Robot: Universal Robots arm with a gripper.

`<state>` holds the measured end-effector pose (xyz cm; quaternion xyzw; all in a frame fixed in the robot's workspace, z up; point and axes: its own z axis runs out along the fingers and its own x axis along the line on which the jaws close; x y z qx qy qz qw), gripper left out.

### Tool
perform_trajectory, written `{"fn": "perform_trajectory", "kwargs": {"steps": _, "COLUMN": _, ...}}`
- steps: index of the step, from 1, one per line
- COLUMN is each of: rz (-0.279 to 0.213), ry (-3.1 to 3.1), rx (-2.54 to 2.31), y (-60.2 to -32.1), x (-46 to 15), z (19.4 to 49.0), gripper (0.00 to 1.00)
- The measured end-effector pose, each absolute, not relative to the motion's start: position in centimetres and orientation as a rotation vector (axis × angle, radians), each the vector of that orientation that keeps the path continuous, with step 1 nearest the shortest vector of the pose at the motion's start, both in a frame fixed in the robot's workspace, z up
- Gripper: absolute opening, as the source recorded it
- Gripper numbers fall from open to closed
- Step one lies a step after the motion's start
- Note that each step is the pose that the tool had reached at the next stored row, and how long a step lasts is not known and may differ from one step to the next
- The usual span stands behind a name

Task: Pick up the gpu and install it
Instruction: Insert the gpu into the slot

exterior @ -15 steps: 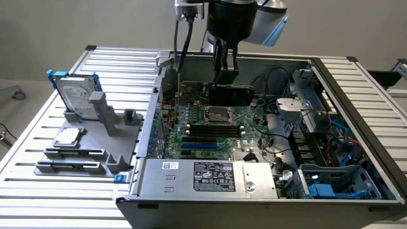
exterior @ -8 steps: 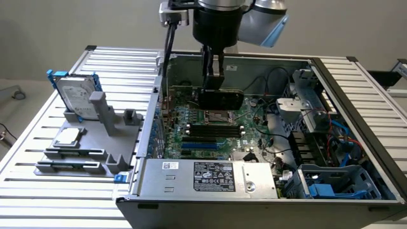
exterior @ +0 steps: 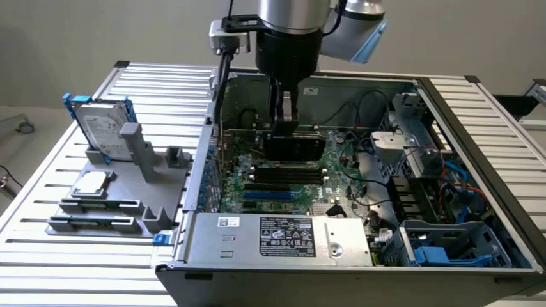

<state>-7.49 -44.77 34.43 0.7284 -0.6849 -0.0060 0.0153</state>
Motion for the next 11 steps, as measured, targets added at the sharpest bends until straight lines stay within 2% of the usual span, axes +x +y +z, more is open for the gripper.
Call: {"fn": "perform_trajectory", "kwargs": {"steps": 11, "rz": -0.019, "ry": -2.131, "rx": 2.266, "y": -45.0, "x": -7.7, "z": 32.4, "gripper": 0.26}}
